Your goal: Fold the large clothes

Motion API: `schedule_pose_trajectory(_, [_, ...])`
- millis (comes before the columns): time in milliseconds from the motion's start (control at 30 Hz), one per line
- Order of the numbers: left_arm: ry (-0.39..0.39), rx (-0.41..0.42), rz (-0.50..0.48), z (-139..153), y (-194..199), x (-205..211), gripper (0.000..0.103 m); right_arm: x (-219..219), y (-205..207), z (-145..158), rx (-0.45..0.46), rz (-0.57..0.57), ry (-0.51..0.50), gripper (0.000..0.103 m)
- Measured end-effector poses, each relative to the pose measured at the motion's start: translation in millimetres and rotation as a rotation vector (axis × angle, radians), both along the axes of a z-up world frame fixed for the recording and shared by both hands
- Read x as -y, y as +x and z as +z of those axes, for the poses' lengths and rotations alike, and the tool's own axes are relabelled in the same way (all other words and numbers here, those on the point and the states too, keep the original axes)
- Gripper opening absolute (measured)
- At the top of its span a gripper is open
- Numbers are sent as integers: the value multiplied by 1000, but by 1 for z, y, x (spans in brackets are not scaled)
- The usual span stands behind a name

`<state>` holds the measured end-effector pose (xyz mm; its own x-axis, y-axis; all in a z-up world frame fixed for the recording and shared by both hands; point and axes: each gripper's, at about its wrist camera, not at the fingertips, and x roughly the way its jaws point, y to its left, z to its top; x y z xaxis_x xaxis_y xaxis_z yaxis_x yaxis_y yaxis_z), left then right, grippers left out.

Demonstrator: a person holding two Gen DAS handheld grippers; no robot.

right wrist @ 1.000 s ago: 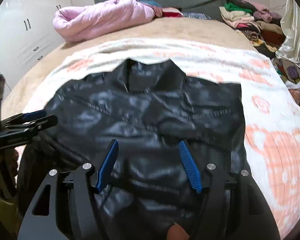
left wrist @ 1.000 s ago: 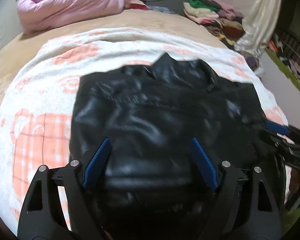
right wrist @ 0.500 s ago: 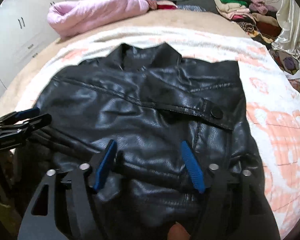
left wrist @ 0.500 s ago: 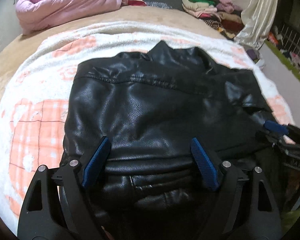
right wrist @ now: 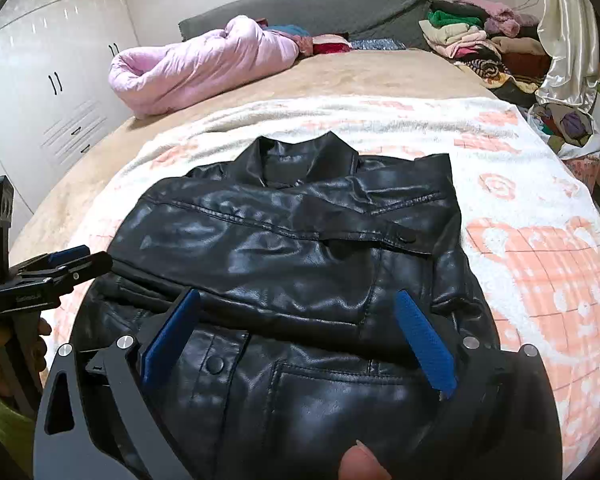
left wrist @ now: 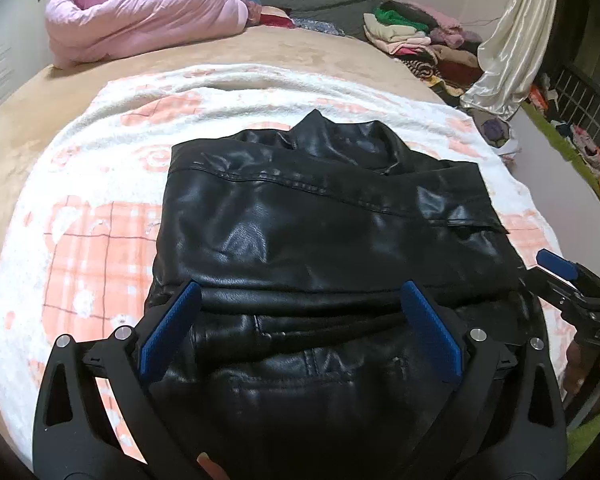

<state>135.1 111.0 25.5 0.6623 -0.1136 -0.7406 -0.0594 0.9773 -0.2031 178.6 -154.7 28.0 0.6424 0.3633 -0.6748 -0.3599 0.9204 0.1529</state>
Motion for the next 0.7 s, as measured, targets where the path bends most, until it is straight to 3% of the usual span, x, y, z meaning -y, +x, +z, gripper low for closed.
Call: schedule_pose_trajectory(700, [-13,48,-3,18,-55,-9,93,15,-59,22,68,38,2,98])
